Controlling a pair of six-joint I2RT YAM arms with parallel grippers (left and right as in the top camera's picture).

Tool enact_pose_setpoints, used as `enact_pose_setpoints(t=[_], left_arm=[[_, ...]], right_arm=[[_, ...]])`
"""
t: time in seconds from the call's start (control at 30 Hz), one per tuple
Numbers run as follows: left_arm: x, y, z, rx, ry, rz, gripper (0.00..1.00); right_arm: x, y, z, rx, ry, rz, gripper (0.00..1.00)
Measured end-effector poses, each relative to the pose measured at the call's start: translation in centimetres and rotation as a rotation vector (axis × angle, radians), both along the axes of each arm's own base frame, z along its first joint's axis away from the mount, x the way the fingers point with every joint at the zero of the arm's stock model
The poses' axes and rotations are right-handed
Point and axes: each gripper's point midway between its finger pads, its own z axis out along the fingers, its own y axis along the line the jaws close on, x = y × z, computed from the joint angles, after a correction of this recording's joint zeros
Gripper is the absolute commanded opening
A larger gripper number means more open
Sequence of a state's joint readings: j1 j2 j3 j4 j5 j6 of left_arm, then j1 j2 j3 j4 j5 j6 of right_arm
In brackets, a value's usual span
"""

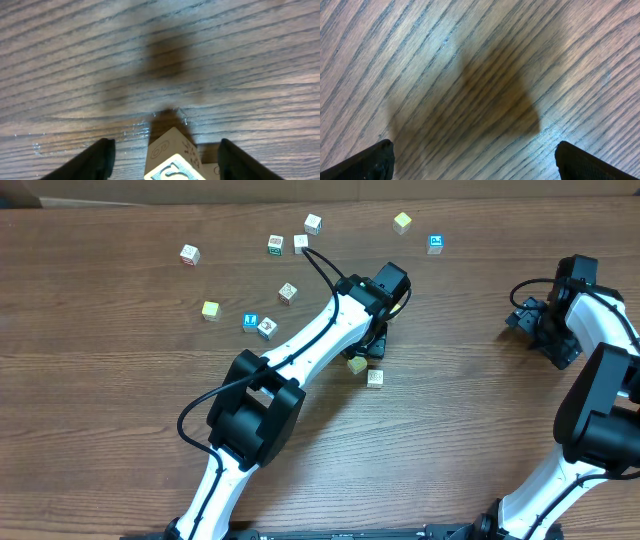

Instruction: Form a circle

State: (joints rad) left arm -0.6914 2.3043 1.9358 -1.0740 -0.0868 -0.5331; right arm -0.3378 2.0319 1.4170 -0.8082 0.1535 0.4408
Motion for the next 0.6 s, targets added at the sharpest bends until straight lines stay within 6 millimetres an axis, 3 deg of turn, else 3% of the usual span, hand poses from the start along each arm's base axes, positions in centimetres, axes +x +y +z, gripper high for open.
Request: enact_pose_setpoints(t=[0.13, 0.37, 0.6], left_arm=[[-0.5, 0.4, -0.1, -0.002, 0.030, 0.056, 0.76], [-1.9, 0.3, -0.2, -0.038, 0.104, 0.229, 0.52], [-2.8, 0.5, -0.3, -0.043, 0.144, 0.387, 0.50]], right_arm=[[0.0, 0.0, 0.0, 0.000, 0.000, 0.000, 1.00], [0.0, 0.0, 0.0, 0.000, 0.000, 0.000, 1.00], [0.0, 0.0, 0.0, 0.000, 0.000, 0.000, 1.00]])
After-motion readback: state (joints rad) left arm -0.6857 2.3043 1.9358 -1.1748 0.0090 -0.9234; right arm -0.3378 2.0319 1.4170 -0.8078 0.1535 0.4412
